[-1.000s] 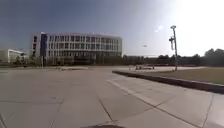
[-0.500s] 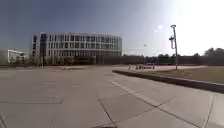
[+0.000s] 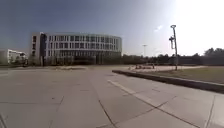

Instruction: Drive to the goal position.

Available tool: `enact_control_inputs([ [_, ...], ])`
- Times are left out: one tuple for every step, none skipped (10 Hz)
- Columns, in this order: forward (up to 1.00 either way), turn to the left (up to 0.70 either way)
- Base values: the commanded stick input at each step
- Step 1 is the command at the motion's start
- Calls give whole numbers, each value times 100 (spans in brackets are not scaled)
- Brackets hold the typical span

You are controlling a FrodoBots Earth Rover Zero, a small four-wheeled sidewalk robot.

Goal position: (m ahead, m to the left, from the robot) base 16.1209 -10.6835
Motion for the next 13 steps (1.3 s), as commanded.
enact_control_inputs([
  [7,0],
  [6,0],
  [5,0],
  [5,0],
  [6,0],
  [6,0],
  [5,0],
  [6,0],
  [6,0],
  [5,0],
  [6,0],
  [6,0],
  [6,0],
])
